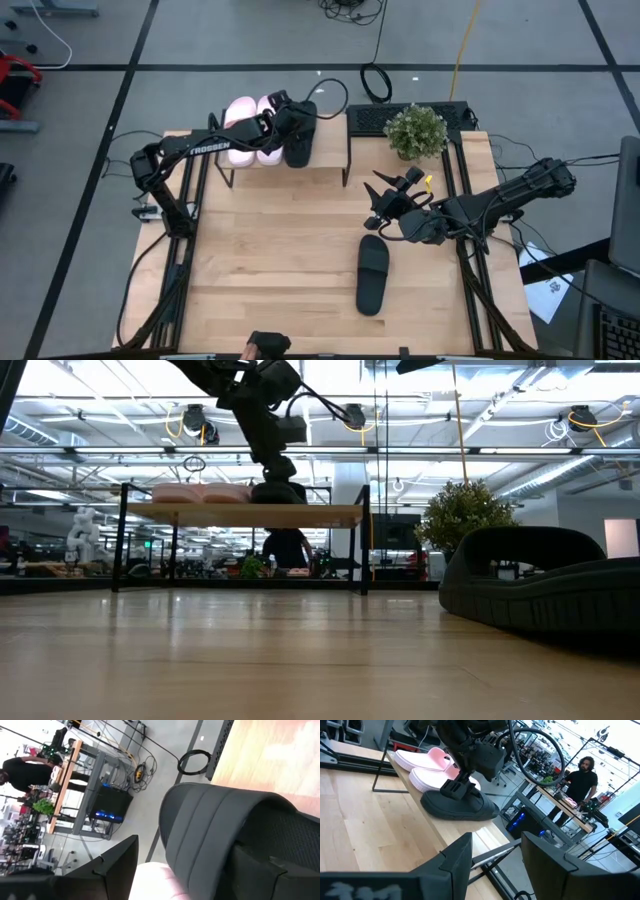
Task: Pick and place slides into the shelf
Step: Put the left black slide on the shelf
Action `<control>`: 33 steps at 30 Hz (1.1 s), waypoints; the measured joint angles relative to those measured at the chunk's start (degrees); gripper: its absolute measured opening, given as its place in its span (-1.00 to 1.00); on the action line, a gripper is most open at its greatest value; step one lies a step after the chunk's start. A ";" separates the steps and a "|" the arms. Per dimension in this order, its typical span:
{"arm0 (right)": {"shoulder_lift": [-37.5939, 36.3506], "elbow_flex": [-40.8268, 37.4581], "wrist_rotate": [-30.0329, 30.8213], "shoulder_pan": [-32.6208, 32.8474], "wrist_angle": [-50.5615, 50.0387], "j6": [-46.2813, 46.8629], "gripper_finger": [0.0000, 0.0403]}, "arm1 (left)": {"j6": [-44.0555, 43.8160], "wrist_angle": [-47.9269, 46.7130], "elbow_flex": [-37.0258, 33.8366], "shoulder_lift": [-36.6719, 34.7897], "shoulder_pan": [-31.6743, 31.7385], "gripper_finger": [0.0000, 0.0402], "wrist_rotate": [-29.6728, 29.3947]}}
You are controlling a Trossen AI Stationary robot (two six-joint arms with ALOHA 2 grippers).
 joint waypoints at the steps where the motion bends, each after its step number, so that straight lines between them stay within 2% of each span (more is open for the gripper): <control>1: 0.00 0.00 0.00 -0.01 0.00 0.00 -0.21 | -0.34 -0.02 0.00 0.00 0.02 0.37 -0.03; 14: 0.00 0.00 0.00 -0.02 0.00 0.00 -0.21 | -1.19 -0.02 0.00 0.00 0.04 0.29 -1.19; 33: 0.00 0.00 -0.01 -0.02 0.00 0.00 -0.21 | -2.99 -1.37 0.00 0.00 0.04 0.28 3.10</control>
